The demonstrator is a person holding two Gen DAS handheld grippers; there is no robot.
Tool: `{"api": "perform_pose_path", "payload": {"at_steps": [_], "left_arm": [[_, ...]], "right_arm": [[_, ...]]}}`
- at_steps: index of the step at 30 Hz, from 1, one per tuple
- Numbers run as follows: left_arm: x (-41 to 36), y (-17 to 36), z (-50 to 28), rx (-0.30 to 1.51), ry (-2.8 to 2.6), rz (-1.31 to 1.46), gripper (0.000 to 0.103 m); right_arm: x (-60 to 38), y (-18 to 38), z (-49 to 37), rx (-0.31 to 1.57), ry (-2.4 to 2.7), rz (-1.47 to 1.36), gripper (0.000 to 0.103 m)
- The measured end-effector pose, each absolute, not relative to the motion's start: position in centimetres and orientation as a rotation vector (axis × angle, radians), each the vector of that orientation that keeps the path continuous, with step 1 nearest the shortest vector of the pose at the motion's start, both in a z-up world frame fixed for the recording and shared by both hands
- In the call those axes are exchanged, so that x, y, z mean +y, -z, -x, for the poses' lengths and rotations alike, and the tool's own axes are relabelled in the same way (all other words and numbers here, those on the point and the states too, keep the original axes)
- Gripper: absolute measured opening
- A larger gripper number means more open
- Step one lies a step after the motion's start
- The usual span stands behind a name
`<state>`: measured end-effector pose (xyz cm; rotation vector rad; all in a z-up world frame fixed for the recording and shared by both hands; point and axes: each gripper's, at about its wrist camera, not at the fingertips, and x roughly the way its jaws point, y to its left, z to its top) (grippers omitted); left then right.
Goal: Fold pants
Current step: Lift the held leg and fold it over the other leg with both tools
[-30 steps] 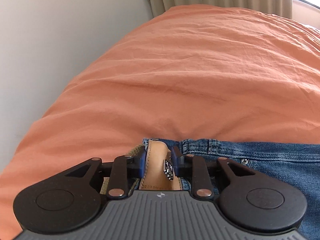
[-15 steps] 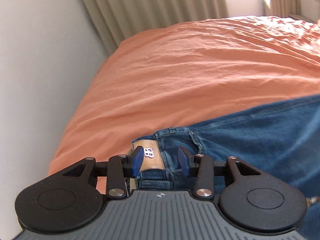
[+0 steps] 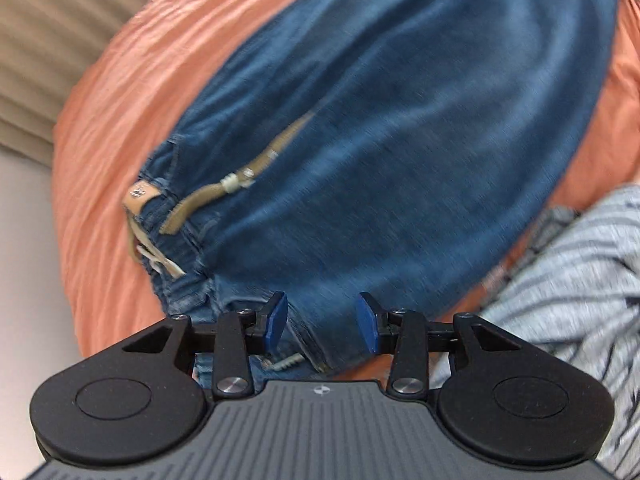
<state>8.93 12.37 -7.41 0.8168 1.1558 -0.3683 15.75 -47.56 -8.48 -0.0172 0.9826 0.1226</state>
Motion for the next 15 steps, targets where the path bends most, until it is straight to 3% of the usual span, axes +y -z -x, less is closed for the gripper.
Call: {"api": "perform_pose_path", "payload": {"at_steps": [10, 12, 15], "left_arm": [[7.9, 12.2, -7.2, 1.197, 0.539, -0.991, 0.046], [7.8, 12.4, -7.2, 1.209, 0.532, -0.98, 0.041], [7.4, 12.7, -7.0, 1.209, 0.501, -0.955, 0.02]], "right_arm": [[-44.1, 7.1, -11.2, 1.023, -0.218, 0.284, 0.037], [-43.6, 7.0, -10.4, 1.019, -0.235, 0.353, 0.037], [-42.9, 7.4, -9.3, 1.019, -0.27, 0.473, 0.037]]}}
